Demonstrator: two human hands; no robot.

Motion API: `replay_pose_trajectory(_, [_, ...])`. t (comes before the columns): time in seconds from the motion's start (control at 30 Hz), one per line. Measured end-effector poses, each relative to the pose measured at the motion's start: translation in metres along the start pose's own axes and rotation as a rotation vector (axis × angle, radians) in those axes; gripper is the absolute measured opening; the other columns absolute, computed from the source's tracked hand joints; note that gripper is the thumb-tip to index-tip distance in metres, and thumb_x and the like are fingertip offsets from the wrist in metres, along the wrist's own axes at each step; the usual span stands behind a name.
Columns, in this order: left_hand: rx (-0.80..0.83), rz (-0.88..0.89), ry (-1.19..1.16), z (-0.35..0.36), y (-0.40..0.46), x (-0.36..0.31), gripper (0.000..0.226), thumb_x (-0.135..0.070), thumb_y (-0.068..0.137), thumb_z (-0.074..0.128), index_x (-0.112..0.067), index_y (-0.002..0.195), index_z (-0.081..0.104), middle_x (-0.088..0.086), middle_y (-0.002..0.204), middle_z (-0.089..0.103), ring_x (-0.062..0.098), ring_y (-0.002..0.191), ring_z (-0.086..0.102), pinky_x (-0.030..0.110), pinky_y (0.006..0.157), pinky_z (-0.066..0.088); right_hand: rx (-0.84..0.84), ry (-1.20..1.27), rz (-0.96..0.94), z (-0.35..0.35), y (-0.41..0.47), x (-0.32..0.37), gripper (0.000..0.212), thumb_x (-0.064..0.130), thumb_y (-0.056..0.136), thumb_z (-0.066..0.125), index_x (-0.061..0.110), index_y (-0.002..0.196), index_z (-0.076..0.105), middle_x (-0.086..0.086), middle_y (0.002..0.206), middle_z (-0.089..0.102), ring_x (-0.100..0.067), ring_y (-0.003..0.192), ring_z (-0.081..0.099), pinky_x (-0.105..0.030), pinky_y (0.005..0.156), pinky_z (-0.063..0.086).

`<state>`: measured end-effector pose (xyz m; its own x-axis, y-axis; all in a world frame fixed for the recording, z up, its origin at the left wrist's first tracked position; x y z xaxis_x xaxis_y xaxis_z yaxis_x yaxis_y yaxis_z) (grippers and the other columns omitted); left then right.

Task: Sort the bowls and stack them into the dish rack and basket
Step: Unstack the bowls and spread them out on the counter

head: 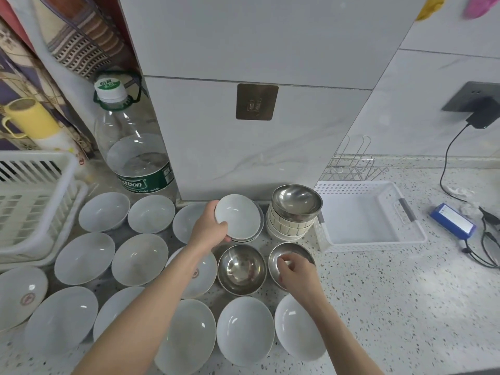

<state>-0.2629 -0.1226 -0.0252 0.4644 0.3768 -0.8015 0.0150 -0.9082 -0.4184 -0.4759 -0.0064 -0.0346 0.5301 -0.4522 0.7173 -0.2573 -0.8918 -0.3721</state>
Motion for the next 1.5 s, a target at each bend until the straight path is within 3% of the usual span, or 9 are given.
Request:
replay_pose_trajectory(0.07, [0.01, -0.059, -0.177, -0.008, -0.005, 0.006, 0.051, 0.0, 0.087, 0.043, -0.037, 0.122, 0.043, 0.007, 0.096, 0.066, 0.011, 0.049, 0.067, 0.017, 0.033, 0.033, 0.001, -0.004, 0.008, 0.002, 0.005, 0.006, 0.022, 0.021, 0.089, 0.049, 0.019, 0.073, 0.064, 0.005, 0.051, 0.06, -0.006, 0.046, 0.048, -0.012, 0.047, 0.039])
replay_pose_trajectory(0.2, [0.06, -0.167, -0.553, -0.026, -0.019, 0.029, 0.057, 0.011, 0.089, 0.04, -0.029, 0.129, 0.042, 0.023, 0.072, 0.062, 0.008, 0.038, 0.048, 0.015, 0.03, 0.023, 0.024, -0.024, -0.008, 0.014, 0.021, 0.029, 0.028, 0.031, 0.091, 0.052, 0.014, 0.075, 0.066, 0.005, 0.064, 0.065, -0.009, 0.061, 0.055, -0.019, 0.056, 0.04])
replay_pose_trajectory(0.3, [0.054, -0.221, -0.748, -0.038, -0.029, 0.046, 0.051, 0.013, 0.09, 0.038, -0.02, 0.128, 0.046, 0.021, 0.07, 0.058, 0.005, 0.033, 0.041, 0.014, 0.029, 0.023, -0.006, 0.006, 0.031, 0.024, 0.037, 0.045, 0.042, 0.037, 0.09, 0.053, -0.001, 0.075, 0.064, -0.006, 0.066, 0.065, -0.017, 0.061, 0.052, -0.029, 0.061, 0.041])
replay_pose_trajectory(0.43, [0.099, -0.272, -0.916, -0.044, -0.04, 0.061, 0.037, 0.01, 0.092, 0.039, -0.012, 0.119, 0.053, 0.013, 0.056, 0.056, 0.004, 0.034, 0.034, 0.013, 0.029, 0.023, -0.004, -0.049, 0.097, 0.04, 0.058, 0.056, 0.04, 0.034, 0.093, 0.05, -0.002, 0.079, 0.062, -0.016, 0.081, 0.072, -0.028, 0.076, 0.067, -0.032, 0.064, 0.047])
replay_pose_trajectory(0.57, [0.118, -0.361, -1.093, -0.047, -0.047, 0.077, 0.027, 0.005, 0.095, 0.04, -0.017, 0.102, 0.055, 0.011, 0.055, 0.057, 0.004, 0.033, 0.036, 0.013, 0.027, 0.025, -0.016, -0.083, 0.153, 0.051, 0.071, 0.058, 0.042, 0.029, 0.094, 0.048, -0.008, 0.103, 0.066, -0.019, 0.097, 0.072, -0.034, 0.094, 0.067, -0.038, 0.083, 0.055])
replay_pose_trajectory(0.67, [0.14, -0.429, -1.201, -0.048, -0.053, 0.087, 0.023, -0.001, 0.097, 0.041, -0.018, 0.094, 0.056, 0.011, 0.056, 0.057, 0.004, 0.032, 0.036, 0.013, 0.026, 0.026, -0.039, -0.107, 0.186, 0.055, 0.075, 0.059, 0.036, 0.021, 0.093, 0.048, -0.008, 0.108, 0.064, -0.02, 0.102, 0.071, -0.035, 0.096, 0.067, -0.037, 0.083, 0.054])
replay_pose_trajectory(1.03, [0.103, -0.434, -1.174, -0.055, -0.066, 0.098, 0.023, 0.002, 0.094, 0.044, -0.019, 0.092, 0.054, 0.009, 0.056, 0.054, 0.004, 0.031, 0.035, 0.013, 0.026, 0.023, -0.123, -0.085, 0.197, 0.052, 0.077, 0.063, 0.034, 0.005, 0.087, 0.041, -0.011, 0.109, 0.062, -0.024, 0.101, 0.07, -0.036, 0.094, 0.067, -0.036, 0.08, 0.055])
replay_pose_trajectory(1.23, [0.081, -0.383, -1.162, -0.052, -0.076, 0.09, 0.022, 0.003, 0.094, 0.044, -0.017, 0.096, 0.052, 0.009, 0.058, 0.054, 0.004, 0.033, 0.035, 0.013, 0.028, 0.023, -0.158, -0.098, 0.123, 0.049, 0.07, 0.069, 0.031, 0.004, 0.093, 0.037, -0.011, 0.11, 0.059, -0.023, 0.104, 0.067, -0.036, 0.095, 0.064, -0.031, 0.07, 0.043])
replay_pose_trajectory(1.5, [-0.016, -0.33, -1.209, -0.037, -0.099, 0.081, 0.024, 0.002, 0.095, 0.041, -0.02, 0.093, 0.052, 0.008, 0.055, 0.053, 0.004, 0.033, 0.035, 0.012, 0.03, 0.023, -0.121, 0.126, -0.061, 0.034, 0.035, 0.061, 0.015, 0.007, 0.093, 0.039, 0.008, 0.085, 0.051, -0.014, 0.082, 0.063, -0.024, 0.071, 0.057, -0.031, 0.058, 0.042])
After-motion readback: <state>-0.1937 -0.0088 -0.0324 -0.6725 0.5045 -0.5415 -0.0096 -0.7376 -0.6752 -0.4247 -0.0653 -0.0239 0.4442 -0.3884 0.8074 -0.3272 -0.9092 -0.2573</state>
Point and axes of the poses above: each hand's wrist, its own y-axis towards the middle knuckle, its own z-axis out of the palm, x = y × z, the point moved 5 cm from there along y, towards the middle knuckle
